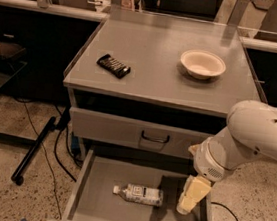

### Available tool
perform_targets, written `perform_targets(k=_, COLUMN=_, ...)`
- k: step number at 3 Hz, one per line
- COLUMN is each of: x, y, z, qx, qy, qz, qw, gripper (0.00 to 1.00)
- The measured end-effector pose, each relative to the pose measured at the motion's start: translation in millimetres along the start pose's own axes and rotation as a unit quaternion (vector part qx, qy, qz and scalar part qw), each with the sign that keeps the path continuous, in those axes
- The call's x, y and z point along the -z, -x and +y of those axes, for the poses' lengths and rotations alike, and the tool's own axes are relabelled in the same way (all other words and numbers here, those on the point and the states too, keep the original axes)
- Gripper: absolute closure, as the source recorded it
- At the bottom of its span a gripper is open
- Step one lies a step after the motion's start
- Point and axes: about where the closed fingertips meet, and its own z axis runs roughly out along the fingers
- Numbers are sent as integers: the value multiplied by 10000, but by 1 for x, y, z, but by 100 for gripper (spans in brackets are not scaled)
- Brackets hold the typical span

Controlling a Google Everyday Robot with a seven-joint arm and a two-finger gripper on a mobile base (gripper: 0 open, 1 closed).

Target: Pick blue plastic bottle from middle drawer and place on counter

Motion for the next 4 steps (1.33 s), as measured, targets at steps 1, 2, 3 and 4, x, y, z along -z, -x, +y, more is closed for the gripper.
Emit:
perform_targets(k=1, x=-32, y=9, z=16, qx=-82, qy=227, qz=-160, qw=9996, gripper=0)
perform_targets(k=2, x=-80, y=21, z=28, qx=-93, qy=392, qz=-234, qw=9989, gripper=0)
perform_targets(k=3, x=-118, y=26, z=34, qx=-218, qy=647, qz=-269, qw=9973, gripper=0)
perform_targets(k=4, x=-122, y=26, z=34, qx=-235, qy=683, qz=-274, qw=9970, gripper=0)
